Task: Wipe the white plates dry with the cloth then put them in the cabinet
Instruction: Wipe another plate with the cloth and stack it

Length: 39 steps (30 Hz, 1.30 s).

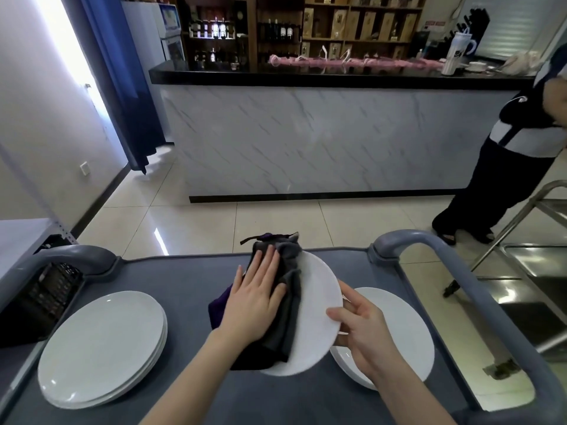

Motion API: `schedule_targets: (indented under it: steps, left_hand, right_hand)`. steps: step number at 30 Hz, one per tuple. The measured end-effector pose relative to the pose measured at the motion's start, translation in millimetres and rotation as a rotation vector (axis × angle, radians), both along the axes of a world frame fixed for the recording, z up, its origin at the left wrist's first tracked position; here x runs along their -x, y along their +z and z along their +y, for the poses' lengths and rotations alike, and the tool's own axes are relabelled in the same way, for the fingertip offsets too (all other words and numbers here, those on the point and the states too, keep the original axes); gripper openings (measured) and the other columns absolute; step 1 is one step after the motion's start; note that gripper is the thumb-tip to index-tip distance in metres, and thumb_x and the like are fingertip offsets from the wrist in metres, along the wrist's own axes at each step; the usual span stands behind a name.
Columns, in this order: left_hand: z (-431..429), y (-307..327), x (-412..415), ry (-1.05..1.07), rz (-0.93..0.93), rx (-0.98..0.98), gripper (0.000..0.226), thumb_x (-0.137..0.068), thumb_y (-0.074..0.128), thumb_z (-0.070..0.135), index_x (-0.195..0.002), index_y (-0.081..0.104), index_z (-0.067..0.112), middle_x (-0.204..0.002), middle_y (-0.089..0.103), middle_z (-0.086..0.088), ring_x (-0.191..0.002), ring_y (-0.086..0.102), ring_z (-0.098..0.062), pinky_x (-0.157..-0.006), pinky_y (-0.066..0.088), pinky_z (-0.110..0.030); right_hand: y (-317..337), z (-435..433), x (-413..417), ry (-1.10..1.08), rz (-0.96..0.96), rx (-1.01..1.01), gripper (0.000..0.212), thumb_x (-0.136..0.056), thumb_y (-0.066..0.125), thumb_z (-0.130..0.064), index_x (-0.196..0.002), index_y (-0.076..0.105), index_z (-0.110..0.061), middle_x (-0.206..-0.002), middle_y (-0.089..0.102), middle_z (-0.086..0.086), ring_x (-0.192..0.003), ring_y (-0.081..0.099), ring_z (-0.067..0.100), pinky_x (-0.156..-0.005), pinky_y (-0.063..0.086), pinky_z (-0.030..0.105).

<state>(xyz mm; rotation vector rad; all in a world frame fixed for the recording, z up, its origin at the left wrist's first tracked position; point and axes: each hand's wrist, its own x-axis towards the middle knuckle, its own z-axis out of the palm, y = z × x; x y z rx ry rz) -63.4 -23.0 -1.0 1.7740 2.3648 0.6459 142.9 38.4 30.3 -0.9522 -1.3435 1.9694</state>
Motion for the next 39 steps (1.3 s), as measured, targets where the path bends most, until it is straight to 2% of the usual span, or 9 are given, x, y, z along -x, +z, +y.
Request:
schedule_targets:
  steps: [8, 12, 15, 19, 22, 26, 30, 35, 39]
  left_hand:
    - [-57, -31, -11, 0.078, -0.112, 0.01, 0.068, -0.102, 0.03, 0.045, -0.153, -0.013, 0.033, -0.157, -0.025, 0.021, -0.144, -0.03, -0.002, -0.123, -0.007, -0.035]
    - [-82, -38, -40, -0.005, -0.138, 0.009, 0.065, -0.092, 0.015, 0.053, -0.152, -0.004, 0.035, -0.16, -0.014, 0.02, -0.146, -0.024, -0.004, -0.12, -0.015, -0.03]
    - [-78, -32, -59, -0.039, -0.109, -0.038, 0.064, -0.091, 0.02, 0.046, -0.153, 0.006, 0.032, -0.162, -0.001, 0.016, -0.15, -0.012, -0.008, -0.12, -0.01, -0.036]
    - [-53, -14, -54, -0.101, 0.02, -0.026, 0.058, -0.098, 0.009, 0.04, -0.152, -0.014, 0.034, -0.159, -0.022, 0.02, -0.146, -0.025, -0.004, -0.12, -0.018, -0.034]
    - [-31, 2, -42, -0.149, 0.03, -0.053, 0.058, -0.103, 0.015, 0.035, -0.153, -0.013, 0.033, -0.16, -0.022, 0.02, -0.146, -0.026, -0.004, -0.12, -0.016, -0.033]
    - [-17, 11, -28, -0.186, 0.129, -0.029, 0.06, -0.097, 0.006, 0.047, -0.152, -0.014, 0.035, -0.159, -0.023, 0.021, -0.145, -0.026, -0.003, -0.121, -0.014, -0.037]
    - [-12, 12, -16, -0.094, 0.087, -0.053, 0.065, -0.096, 0.013, 0.059, -0.152, -0.015, 0.039, -0.16, -0.022, 0.021, -0.146, -0.025, -0.004, -0.12, -0.013, -0.037]
    - [-10, 19, -1, -0.105, -0.08, -0.134, 0.069, -0.093, 0.049, 0.055, -0.153, 0.019, 0.038, -0.158, 0.021, 0.017, -0.151, 0.004, -0.008, -0.124, 0.001, -0.034]
    - [-13, 33, 18, -0.133, -0.114, -0.112, 0.044, -0.09, 0.064, 0.043, -0.129, 0.054, 0.024, -0.134, 0.051, 0.009, -0.135, 0.037, -0.015, -0.114, 0.028, -0.035]
  right_hand:
    - [-3, 7, -5, -0.074, -0.007, 0.0, 0.058, -0.088, 0.053, 0.01, -0.111, 0.073, -0.04, -0.104, 0.075, 0.007, -0.076, 0.069, 0.019, -0.058, 0.056, 0.035]
    - [-1, 12, 1, -0.096, 0.015, 0.01, 0.055, -0.089, 0.052, 0.009, -0.117, 0.071, -0.035, -0.108, 0.075, 0.005, -0.078, 0.069, 0.02, -0.061, 0.056, 0.035]
    - [-1, 6, 10, -0.105, 0.035, 0.038, 0.052, -0.091, 0.051, 0.009, -0.121, 0.069, -0.029, -0.109, 0.075, 0.007, -0.083, 0.072, 0.024, -0.063, 0.057, 0.036]
    - [5, -2, 20, -0.059, 0.034, 0.005, 0.049, -0.092, 0.051, 0.009, -0.123, 0.068, -0.026, -0.11, 0.075, 0.009, -0.095, 0.072, 0.029, -0.068, 0.059, 0.039]
    - [7, -9, 26, -0.009, -0.005, -0.035, 0.05, -0.094, 0.049, 0.006, -0.123, 0.068, -0.03, -0.109, 0.075, 0.01, -0.091, 0.072, 0.026, -0.072, 0.057, 0.043]
    - [10, -11, 21, 0.012, -0.015, -0.051, 0.047, -0.096, 0.054, 0.002, -0.127, 0.066, -0.031, -0.113, 0.074, 0.009, -0.1, 0.072, 0.028, -0.073, 0.059, 0.041]
    - [14, -10, 10, 0.064, -0.112, -0.208, 0.059, -0.092, 0.048, 0.011, -0.129, 0.063, -0.032, -0.114, 0.074, -0.003, -0.105, 0.071, 0.018, -0.078, 0.06, 0.038]
    - [18, -8, 2, 0.11, -0.265, -0.501, 0.069, -0.084, 0.047, 0.013, -0.127, 0.063, -0.038, -0.113, 0.073, -0.018, -0.105, 0.068, 0.003, -0.075, 0.051, 0.013]
    - [21, -3, -5, 0.203, -0.475, -0.816, 0.069, -0.088, 0.049, -0.002, -0.128, 0.053, -0.058, -0.089, 0.072, -0.017, -0.079, 0.064, 0.017, -0.077, 0.053, 0.029]
